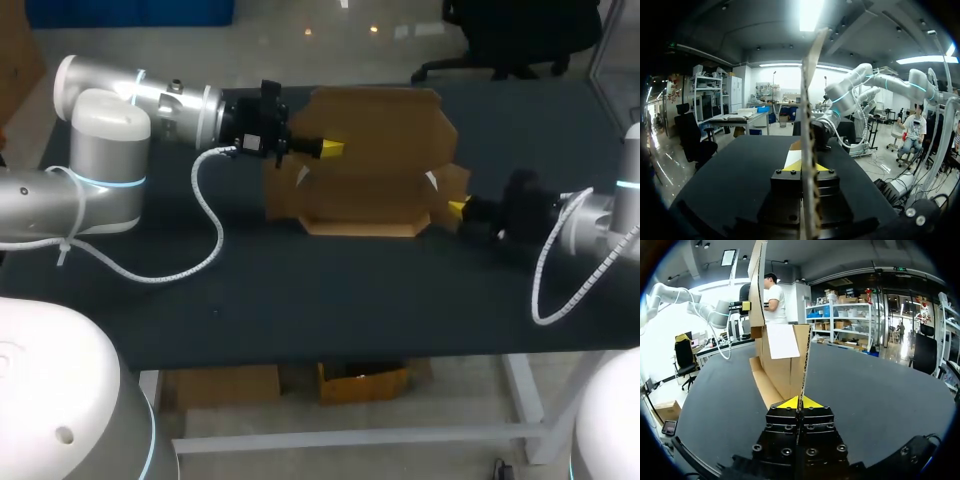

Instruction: Assemble the packaging by folding the flat box into shape, placing the metal phone stand inside, and closing the box properly

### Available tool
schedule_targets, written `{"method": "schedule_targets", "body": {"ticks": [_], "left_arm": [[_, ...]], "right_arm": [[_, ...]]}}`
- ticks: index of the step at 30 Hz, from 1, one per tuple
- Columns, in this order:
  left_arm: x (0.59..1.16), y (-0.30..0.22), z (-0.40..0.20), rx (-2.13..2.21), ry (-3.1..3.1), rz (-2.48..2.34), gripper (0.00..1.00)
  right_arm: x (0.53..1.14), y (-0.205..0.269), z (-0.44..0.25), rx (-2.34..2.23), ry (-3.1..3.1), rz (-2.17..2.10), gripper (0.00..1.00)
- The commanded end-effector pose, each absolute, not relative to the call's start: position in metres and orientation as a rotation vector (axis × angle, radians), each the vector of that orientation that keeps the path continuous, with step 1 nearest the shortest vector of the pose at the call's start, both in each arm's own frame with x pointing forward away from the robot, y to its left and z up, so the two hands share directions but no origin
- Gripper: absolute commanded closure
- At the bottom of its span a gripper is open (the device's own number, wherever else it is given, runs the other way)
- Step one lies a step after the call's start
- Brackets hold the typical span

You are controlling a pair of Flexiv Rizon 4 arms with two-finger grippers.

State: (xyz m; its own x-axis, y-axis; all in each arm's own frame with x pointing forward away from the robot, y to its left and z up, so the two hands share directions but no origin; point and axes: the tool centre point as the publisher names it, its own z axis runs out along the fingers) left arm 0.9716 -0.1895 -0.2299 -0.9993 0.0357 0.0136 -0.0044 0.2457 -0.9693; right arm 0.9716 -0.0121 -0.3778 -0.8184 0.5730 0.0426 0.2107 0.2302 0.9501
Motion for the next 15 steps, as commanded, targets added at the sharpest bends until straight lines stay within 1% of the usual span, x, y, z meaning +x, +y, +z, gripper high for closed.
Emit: {"method": "schedule_targets", "body": {"ticks": [1, 15], "left_arm": [[0.9709, -0.1919, -0.2331, -0.031, -2.455, 1.908, 1.00], [0.9709, -0.1919, -0.2331, -0.031, -2.455, 1.908, 1.00]], "right_arm": [[0.9657, -0.0031, -0.3787, 0.737, 2.174, 1.607, 1.00], [0.9602, 0.0029, -0.3790, 0.780, 2.131, 1.567, 1.00]]}}
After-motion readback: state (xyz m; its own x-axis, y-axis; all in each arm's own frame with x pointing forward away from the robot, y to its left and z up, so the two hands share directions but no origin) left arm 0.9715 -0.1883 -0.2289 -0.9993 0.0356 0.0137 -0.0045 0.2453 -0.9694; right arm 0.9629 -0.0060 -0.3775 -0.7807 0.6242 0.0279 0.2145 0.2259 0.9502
